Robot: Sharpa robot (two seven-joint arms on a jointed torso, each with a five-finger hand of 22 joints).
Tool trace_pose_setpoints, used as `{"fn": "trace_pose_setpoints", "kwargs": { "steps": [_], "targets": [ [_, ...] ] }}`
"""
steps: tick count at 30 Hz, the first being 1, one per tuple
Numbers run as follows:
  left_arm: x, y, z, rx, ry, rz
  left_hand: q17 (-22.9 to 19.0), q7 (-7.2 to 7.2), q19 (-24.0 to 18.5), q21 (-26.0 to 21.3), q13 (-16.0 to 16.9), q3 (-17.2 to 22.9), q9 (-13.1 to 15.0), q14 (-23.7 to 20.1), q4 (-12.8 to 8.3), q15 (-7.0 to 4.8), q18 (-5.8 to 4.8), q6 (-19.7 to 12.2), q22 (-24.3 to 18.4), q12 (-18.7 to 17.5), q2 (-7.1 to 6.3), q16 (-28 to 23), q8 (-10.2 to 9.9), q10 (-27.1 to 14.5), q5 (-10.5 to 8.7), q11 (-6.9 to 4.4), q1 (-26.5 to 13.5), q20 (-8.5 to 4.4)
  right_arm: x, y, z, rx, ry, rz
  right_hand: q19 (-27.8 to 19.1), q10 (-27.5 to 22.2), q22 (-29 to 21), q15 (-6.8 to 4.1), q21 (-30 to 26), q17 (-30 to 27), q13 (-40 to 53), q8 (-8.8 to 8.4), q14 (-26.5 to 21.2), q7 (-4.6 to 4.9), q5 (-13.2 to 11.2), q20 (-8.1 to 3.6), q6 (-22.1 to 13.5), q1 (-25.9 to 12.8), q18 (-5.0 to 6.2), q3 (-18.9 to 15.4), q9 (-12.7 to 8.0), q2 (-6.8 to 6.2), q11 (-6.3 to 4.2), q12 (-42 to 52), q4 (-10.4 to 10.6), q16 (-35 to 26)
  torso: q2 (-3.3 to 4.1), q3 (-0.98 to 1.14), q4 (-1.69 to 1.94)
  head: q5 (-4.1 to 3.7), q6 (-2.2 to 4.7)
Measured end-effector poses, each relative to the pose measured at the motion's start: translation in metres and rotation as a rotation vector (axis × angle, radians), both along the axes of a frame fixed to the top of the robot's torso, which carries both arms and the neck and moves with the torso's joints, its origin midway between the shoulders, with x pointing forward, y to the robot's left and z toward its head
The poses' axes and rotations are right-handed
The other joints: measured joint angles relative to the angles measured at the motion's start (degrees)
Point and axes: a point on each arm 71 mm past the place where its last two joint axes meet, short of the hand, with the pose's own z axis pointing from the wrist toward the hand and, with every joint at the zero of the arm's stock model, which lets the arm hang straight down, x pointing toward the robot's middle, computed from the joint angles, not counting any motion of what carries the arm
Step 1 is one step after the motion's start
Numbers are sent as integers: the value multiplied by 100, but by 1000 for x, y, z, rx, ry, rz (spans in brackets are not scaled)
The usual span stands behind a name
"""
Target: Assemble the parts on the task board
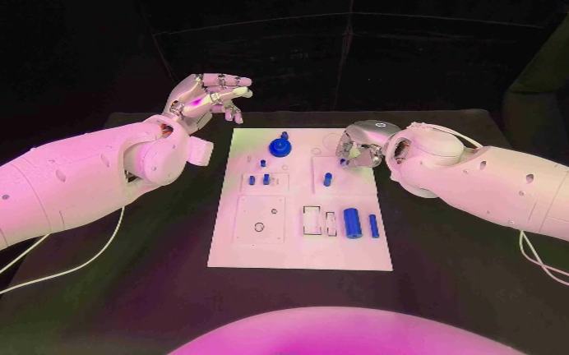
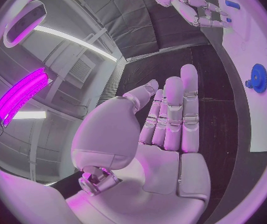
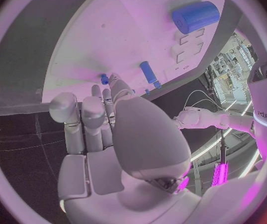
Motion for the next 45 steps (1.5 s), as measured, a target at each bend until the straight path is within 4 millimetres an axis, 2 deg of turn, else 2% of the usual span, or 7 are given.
{"fn": "trace_pose_setpoints", "kwargs": {
  "steps": [8, 16, 27, 32, 36, 38, 45],
  "targets": [
    [1, 2, 0, 1, 1, 12, -24, 0, 0, -25, 0, 32, 0, 0, -32, 0, 0, -41, -20, 67, 76, 0, 51, -21, 0, 20, 77, 0, 0, 4, -4, -14, 22, 1, 161, 165, 232, 0, 174, 220, -143, 0, 0, -59, -238, -6, 138, 106, 0, 390, 0, 106, -43, 0, -52, 232, -5, 8, -1, 14, 9],
    [1, 2, 0, 4, -2, 24, -38, 0, 0, -25, -1, 57, 5, 1, -57, 0, 0, -41, -27, 94, 107, 0, 66, -42, 0, -1, 108, 0, 2, 4, -6, -29, 30, -5, 267, 266, 502, 0, 346, 421, -208, 0, 0, -57, -255, -23, 221, 106, -1, 817, 0, 106, -62, 1, -116, 417, -5, 5, -1, 21, -7],
    [2, 3, 0, 5, -4, 30, -44, 0, 0, -25, -1, 80, 5, -21, -80, -21, -1, -41, -32, 116, 107, 0, 94, -42, 0, -1, 107, 0, 2, 7, -6, -36, 24, 0, 287, 338, 656, 0, 481, 479, -210, 0, 0, -58, -269, -43, 261, -64, -1, 1671, -1, -122, -51, -37, -343, 533, -1, 3, -1, 25, -18],
    [2, 4, 0, 6, -4, 31, -52, 2, 1, -25, -2, 80, 5, -21, -80, -21, -1, -43, -32, 116, 107, 0, 94, -62, 0, 19, 107, 0, 2, 7, -6, -41, 16, 3, 307, 409, 774, 0, 579, 496, -212, 0, 0, -53, -302, -23, 329, -237, -1, 2130, -1, -295, -61, -39, -504, 596, 1, 3, -1, 24, -9],
    [2, 4, 0, 4, -2, 28, -67, 0, 0, -43, -2, 121, 5, -33, -120, -8, -1, -82, -41, 141, 110, 0, 98, -95, 0, 11, 111, 0, 0, 9, -6, -42, 3, 4, 401, 483, 888, 0, 655, 464, -211, 0, 0, -57, -303, -32, 390, -279, -4, 2279, 13, -334, -73, -59, -584, 599, 1, 4, -1, 19, -7],
    [2, 5, 0, 3, -1, 25, -72, 20, 1, -47, -2, 136, 5, -42, -135, 1, -1, -102, -41, 152, 135, 0, 118, -104, 0, 19, 136, 0, -2, 9, -6, -41, -6, 3, 424, 505, 950, 0, 700, 424, -211, 0, 0, -81, -295, -50, 430, -365, -95, 2331, 13, -332, -93, -62, -594, 599, 0, 5, -1, 18, -5],
    [4, 8, -1, 2, 1, 19, -102, 34, 1, -89, -12, 95, 0, -72, -94, 31, -2, -156, -61, 179, 65, 0, 140, -164, 0, 40, 66, 0, -10, 10, -5, -21, -29, 1, 482, 574, 1080, 0, 766, 414, -181, 0, 0, -90, -239, -53, 476, -463, -93, 2463, 17, -384, -124, -34, -691, 599, -3, 5, -14, 7, 6]
  ]
}}
